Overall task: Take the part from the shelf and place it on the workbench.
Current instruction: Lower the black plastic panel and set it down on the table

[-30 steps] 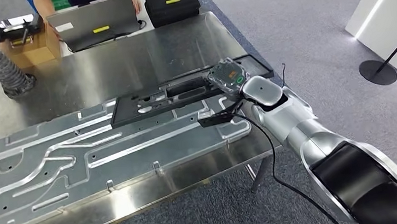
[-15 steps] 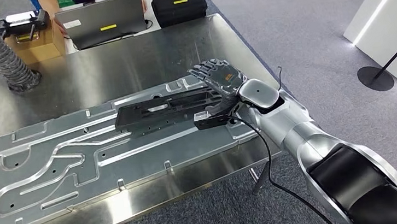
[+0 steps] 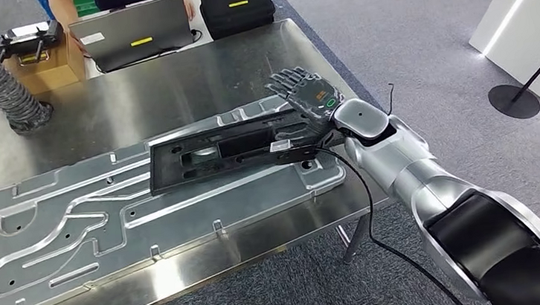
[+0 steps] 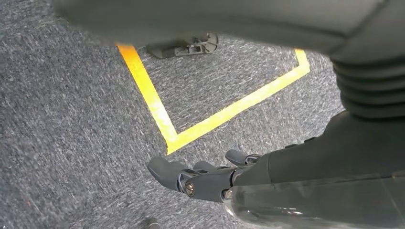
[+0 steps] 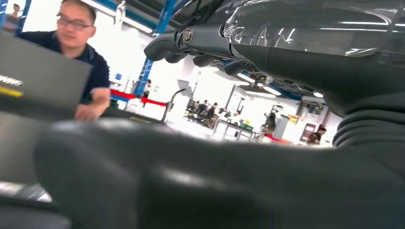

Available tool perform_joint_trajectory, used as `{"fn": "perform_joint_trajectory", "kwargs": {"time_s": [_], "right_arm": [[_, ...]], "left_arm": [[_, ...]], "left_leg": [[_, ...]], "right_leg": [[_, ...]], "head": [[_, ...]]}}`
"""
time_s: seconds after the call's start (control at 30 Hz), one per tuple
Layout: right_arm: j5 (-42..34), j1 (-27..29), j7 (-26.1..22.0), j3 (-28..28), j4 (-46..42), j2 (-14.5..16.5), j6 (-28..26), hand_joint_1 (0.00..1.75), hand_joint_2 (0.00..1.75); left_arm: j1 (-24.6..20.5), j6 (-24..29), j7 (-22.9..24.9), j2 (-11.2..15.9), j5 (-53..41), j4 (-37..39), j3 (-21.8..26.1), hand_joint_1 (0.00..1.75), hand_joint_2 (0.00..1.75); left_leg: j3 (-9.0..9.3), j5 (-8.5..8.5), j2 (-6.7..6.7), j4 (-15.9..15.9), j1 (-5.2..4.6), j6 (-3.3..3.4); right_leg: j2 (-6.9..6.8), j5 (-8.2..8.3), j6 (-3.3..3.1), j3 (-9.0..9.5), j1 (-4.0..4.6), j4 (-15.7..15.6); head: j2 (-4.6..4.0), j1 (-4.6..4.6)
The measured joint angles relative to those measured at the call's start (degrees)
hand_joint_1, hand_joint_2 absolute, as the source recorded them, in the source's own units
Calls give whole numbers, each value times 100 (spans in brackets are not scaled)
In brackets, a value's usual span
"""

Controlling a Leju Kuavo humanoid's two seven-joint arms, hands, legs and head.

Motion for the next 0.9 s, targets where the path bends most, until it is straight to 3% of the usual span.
{"fn": "perform_joint_trajectory", "kwargs": {"time_s": [0.07,0.1,0.13,0.17,0.23,0.3,0.4,0.47,0.5,0.57,0.63,0.67,0.7,0.73,0.8,0.83,0.9], "right_arm": [[-36,-41,-1,-6,-1,-41,31,0,0],[-50,-46,-2,-7,-1,-72,47,0,0],[-58,-47,-1,-8,-1,-111,60,0,0],[-63,-50,6,-10,-1,-156,71,0,0],[-71,-68,33,-20,-1,-245,81,0,0],[-76,-91,66,-34,-1,-326,83,0,0],[-77,-93,124,-55,-1,-439,81,0,0],[-79,-95,175,-61,-1,-515,79,0,0],[-80,-95,197,-63,-1,-550,79,0,0],[-81,-74,233,-67,6,-607,79,0,0],[-81,-15,269,-67,15,-655,77,0,0],[-81,11,284,-67,18,-671,76,0,0],[-81,26,296,-68,19,-686,74,0,0],[-81,27,302,-69,19,-695,73,0,0],[-82,7,312,-78,19,-712,68,0,0],[-83,2,323,-86,19,-719,64,0,0],[-88,8,355,-99,20,-732,57,0,0]], "left_arm": [[2,-17,-1,1,14,0,0,0,0],[5,-27,-1,2,17,0,0,0,0],[8,-38,-1,2,21,0,1,0,0],[10,-51,-1,2,27,0,1,0,0],[10,-78,0,5,44,0,2,0,0],[6,-107,4,7,60,0,2,0,0],[4,-159,31,8,73,0,4,0,0],[-7,-184,42,8,79,0,7,0,0],[-14,-195,43,7,84,0,8,0,0],[-22,-210,43,4,97,0,9,0,0],[-21,-220,42,4,110,0,11,0,0],[-22,-223,42,4,115,0,13,0,0],[-23,-225,41,4,116,0,13,0,0],[-25,-227,41,4,116,0,13,0,0],[-36,-231,39,3,121,0,14,0,0],[-41,-231,37,2,126,0,14,0,0],[-46,-231,25,0,136,0,15,0,0]], "left_leg": [[-327,-371,0,768,7,-45],[-464,-465,0,1070,10,-61],[-520,-454,1,1189,16,-74],[-466,-332,3,1070,25,-83],[-117,47,5,338,49,-82],[172,226,1,-266,46,-35],[214,231,-9,-384,23,89],[217,265,-9,-418,31,166],[220,279,-8,-434,38,196],[211,288,-8,-436,35,227],[206,291,-10,-435,26,233],[206,291,-10,-433,22,234],[209,290,-11,-431,19,233],[211,289,-11,-429,14,230],[201,288,-11,-420,-12,203],[192,289,-11,-419,-19,180],[183,302,-9,-432,-21,118]], "right_leg": [[1,2,-21,-1,2,-3],[2,1,-21,0,2,-1],[2,-1,-17,0,1,4],[3,-7,-9,1,-2,12],[6,-34,33,0,-8,50],[14,-60,97,-27,6,104],[19,-47,195,-56,14,106],[16,-156,252,-109,-7,236],[16,-294,275,-202,-15,452],[15,-653,309,-533,-23,1183],[15,-793,319,-786,-24,1713],[15,-715,310,-777,-23,1686],[15,-547,291,-659,-22,1437],[15,-340,261,-463,-17,1038],[12,-91,200,-126,15,330],[12,-55,175,-48,33,153],[14,-58,130,-41,43,98]], "head": [[0,0],[1,0],[1,0],[1,0],[1,0],[0,0],[0,0],[0,0],[0,0],[-1,0],[-1,0],[0,0],[-1,0],[-1,0],[0,0],[0,0],[-1,0]]}}
